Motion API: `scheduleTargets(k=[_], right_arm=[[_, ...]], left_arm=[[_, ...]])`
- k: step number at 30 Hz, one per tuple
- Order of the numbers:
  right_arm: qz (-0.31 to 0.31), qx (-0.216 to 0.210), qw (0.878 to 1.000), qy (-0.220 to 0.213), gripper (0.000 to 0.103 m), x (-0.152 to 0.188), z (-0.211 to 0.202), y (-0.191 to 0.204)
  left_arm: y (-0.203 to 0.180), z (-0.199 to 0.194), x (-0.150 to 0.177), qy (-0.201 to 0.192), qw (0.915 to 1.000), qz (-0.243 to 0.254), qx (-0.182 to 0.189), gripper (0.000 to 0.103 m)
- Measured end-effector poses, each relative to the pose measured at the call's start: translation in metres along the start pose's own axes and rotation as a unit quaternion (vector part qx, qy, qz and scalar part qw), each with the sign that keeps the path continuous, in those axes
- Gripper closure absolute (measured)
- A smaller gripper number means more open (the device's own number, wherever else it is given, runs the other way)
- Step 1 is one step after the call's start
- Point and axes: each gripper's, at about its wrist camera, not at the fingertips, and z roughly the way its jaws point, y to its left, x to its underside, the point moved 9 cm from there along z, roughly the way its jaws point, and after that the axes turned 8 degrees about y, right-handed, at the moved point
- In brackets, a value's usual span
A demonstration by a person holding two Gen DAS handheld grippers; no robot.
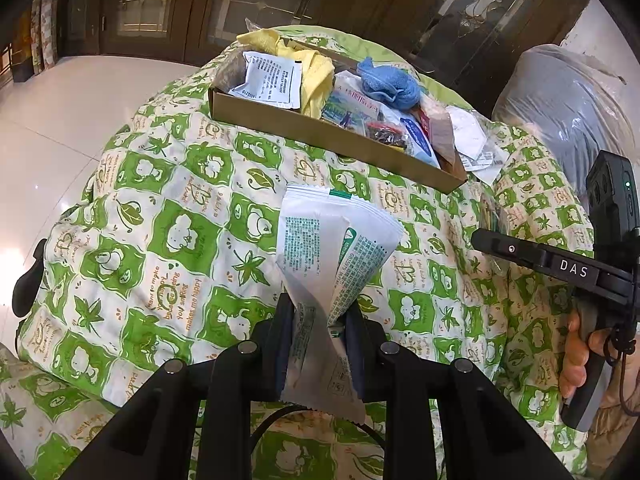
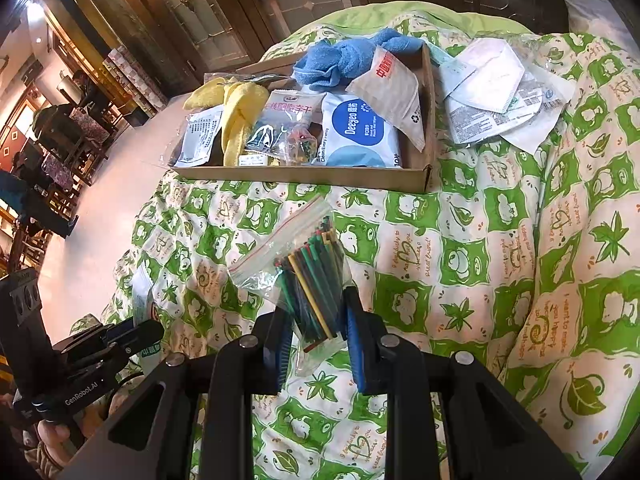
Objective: Organize soft objects
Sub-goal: 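Lift the pencil bag with right tool while left tool carries the white sachet toward the box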
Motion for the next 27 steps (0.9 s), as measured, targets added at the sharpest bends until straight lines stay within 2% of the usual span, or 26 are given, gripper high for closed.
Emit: scheduleTargets(k=[21,27], right_arm=[[0.007,-0.010,1.000,-0.018,0.080,-0.005,-0.010,0.000],[0.011,-0.019,0.999,-0.038,0.080,-0.008,-0.022,0.000]], left_arm=[[-0.018,-0.014,-0.023,-0.015,0.9995,0.029,0.003,0.078],[-0.022,-0.032,-0.039,-0.035,0.9987,0.038,0.002,0.078]])
